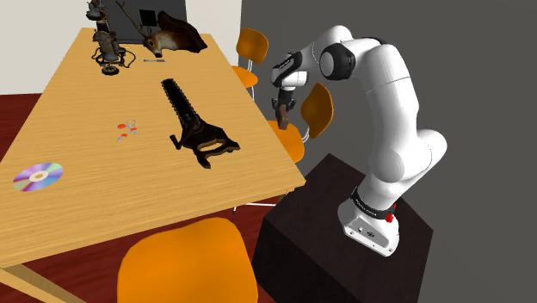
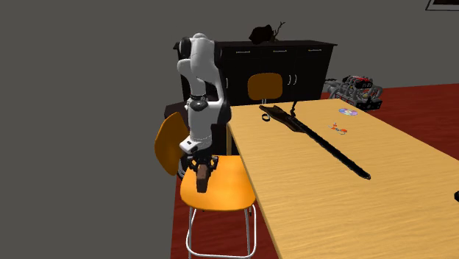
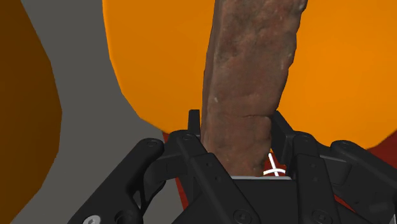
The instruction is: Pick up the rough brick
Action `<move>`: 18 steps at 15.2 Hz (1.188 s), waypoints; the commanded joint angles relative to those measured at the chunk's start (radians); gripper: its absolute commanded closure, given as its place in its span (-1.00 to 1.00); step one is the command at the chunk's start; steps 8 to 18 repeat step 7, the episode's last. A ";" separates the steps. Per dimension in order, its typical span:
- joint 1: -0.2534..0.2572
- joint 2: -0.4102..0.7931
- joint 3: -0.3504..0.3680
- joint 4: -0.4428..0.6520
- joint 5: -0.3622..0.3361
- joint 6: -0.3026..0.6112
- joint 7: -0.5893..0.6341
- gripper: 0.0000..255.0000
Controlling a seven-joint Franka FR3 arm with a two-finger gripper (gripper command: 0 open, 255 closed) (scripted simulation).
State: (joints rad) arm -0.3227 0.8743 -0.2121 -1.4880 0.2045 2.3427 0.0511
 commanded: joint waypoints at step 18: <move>0.010 -0.065 -0.011 -0.025 -0.010 -0.040 0.005 1.00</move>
